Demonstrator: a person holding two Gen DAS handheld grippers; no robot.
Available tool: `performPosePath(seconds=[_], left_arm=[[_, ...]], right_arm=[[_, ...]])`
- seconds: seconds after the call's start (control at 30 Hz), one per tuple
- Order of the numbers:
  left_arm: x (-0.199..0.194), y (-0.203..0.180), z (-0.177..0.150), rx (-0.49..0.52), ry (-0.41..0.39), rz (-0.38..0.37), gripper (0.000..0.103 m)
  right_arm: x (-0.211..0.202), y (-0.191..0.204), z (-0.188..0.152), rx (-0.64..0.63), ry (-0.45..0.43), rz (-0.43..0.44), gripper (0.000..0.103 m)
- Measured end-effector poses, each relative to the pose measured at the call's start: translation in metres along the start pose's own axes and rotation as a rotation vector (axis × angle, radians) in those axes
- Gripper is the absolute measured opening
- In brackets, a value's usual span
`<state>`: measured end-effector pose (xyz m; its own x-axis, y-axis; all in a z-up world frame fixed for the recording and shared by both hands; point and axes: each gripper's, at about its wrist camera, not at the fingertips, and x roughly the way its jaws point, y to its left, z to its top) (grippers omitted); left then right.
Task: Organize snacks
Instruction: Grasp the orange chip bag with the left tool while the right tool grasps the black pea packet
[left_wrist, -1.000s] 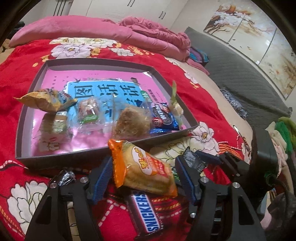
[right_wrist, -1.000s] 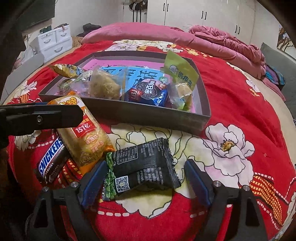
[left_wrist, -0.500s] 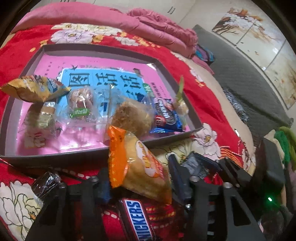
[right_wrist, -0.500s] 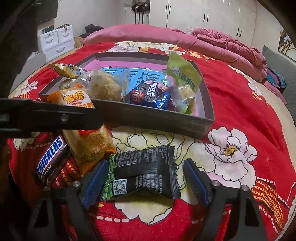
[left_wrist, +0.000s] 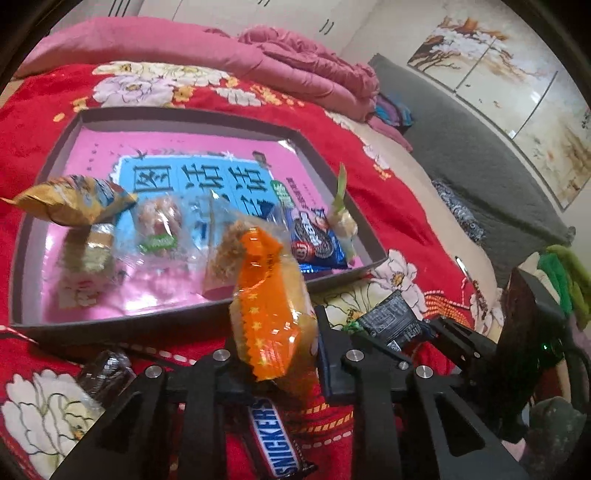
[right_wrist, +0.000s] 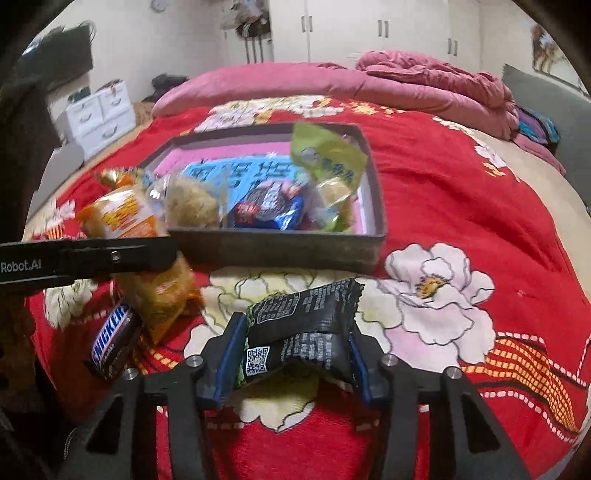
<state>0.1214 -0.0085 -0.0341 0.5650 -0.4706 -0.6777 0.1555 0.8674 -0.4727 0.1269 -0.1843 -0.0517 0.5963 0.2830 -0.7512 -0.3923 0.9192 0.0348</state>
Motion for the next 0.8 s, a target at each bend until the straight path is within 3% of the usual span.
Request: performPosePath(seconds=[0.3,0.5,0.67,0.8], left_arm=[[-0.030,0.011,0.004,-0.004,-0.066,-0.002,0.023],[-0.039,0.020,0.007,-0.021,-0.091,0.003,0.023],[-0.041,0.026,0.009,-0.038,-0.101,0.010,0.023],[-0.044,0.030,0.011,-0.049,-0.118,0.014,0.023]], right_arm=[[-0.007,-0.008,0.002,0.066,-0.015,0.021,0.040],[-0.011,0.011,0.004,-0.015,-0.031,0.021,0.036],[-0.001,0.028,0.001,-0.075,0.004,0.043,0.035],[0.000,0.030,0.002,-0.075,0.004,0.043,0.027]])
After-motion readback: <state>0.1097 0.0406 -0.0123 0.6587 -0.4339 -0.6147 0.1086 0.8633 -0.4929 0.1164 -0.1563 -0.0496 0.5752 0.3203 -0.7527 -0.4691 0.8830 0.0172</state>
